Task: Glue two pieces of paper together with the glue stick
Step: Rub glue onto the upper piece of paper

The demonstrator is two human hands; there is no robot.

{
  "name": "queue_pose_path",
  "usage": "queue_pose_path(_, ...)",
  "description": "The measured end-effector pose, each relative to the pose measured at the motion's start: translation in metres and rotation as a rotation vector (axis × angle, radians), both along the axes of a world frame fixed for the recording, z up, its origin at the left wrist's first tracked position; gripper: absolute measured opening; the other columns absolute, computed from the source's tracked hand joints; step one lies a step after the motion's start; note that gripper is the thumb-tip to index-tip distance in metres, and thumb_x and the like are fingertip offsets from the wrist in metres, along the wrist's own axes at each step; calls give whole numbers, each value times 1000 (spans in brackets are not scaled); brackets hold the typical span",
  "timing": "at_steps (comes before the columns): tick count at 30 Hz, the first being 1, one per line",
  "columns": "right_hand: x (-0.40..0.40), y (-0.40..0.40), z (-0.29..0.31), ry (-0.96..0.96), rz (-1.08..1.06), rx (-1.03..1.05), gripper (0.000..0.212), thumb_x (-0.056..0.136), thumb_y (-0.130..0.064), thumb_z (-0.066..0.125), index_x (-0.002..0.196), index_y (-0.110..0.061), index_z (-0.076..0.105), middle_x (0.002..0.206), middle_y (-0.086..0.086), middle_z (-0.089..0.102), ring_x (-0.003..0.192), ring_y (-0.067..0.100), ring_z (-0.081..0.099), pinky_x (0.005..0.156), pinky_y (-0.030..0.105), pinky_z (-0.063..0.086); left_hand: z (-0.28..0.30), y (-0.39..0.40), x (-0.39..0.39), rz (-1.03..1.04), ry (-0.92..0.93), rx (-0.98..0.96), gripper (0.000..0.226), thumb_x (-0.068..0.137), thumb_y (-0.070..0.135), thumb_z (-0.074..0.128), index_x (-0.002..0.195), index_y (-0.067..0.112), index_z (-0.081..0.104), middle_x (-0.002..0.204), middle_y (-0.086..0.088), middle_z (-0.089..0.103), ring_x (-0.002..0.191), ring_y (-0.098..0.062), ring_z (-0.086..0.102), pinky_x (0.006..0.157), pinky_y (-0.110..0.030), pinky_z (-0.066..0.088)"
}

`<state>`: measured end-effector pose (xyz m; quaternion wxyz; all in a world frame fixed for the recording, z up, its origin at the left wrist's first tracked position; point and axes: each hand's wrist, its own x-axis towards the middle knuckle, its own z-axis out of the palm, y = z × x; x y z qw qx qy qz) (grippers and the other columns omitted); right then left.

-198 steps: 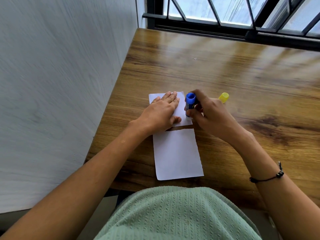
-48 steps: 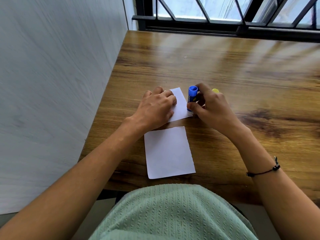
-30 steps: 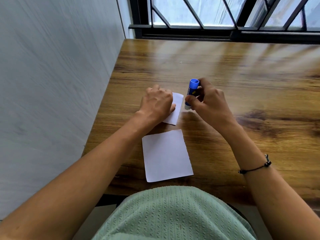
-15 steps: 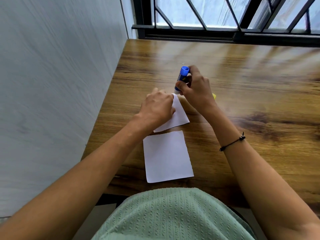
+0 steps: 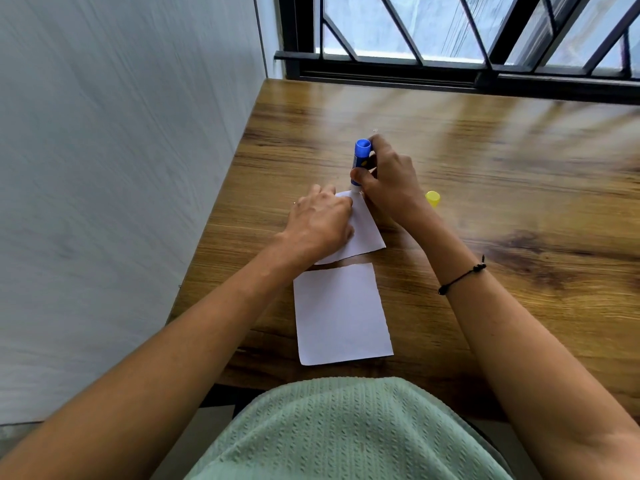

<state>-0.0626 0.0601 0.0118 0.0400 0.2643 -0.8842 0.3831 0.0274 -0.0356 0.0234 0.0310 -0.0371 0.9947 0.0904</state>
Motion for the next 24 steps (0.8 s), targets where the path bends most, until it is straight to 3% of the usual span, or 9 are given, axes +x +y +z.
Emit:
queue_pose_path(9, 10, 11, 0, 2, 11, 16, 29, 83, -11, 59, 107, -2, 47, 92, 15, 66, 73, 24, 53, 67, 33, 41, -1, 1, 0, 3, 5, -6, 36, 86, 33, 53, 116, 13, 54, 106, -12, 49, 102, -27, 43, 74, -32, 34)
queue_pose_path(15, 19, 21, 3, -30, 49, 36, 29, 82, -12, 61, 106, -2, 48, 84, 2, 57, 70, 23, 52, 67, 29, 38, -1, 1, -2, 0, 6, -3, 36, 86, 32, 53, 115, 12, 54, 107, -13, 49, 102, -27, 43, 74, -32, 33)
queue_pose_path(20, 28, 29, 5, -59, 77, 31, 27, 82, -11, 61, 105, -4, 49, 90, 10, 66, 73, 29, 58, 71, 36, 44, -1, 1, -1, -4, 1, -4, 37, 86, 32, 53, 115, 10, 54, 108, -14, 49, 104, -28, 43, 77, -34, 37)
queue_pose_path(24, 34, 34, 6, -64, 85, 37, 27, 81, -10, 60, 105, -6, 49, 87, 5, 64, 71, 27, 58, 67, 31, 40, -1, 2, -1, -3, 1, -10, 39, 86, 32, 53, 118, 9, 53, 110, -14, 50, 105, -28, 43, 77, -33, 36)
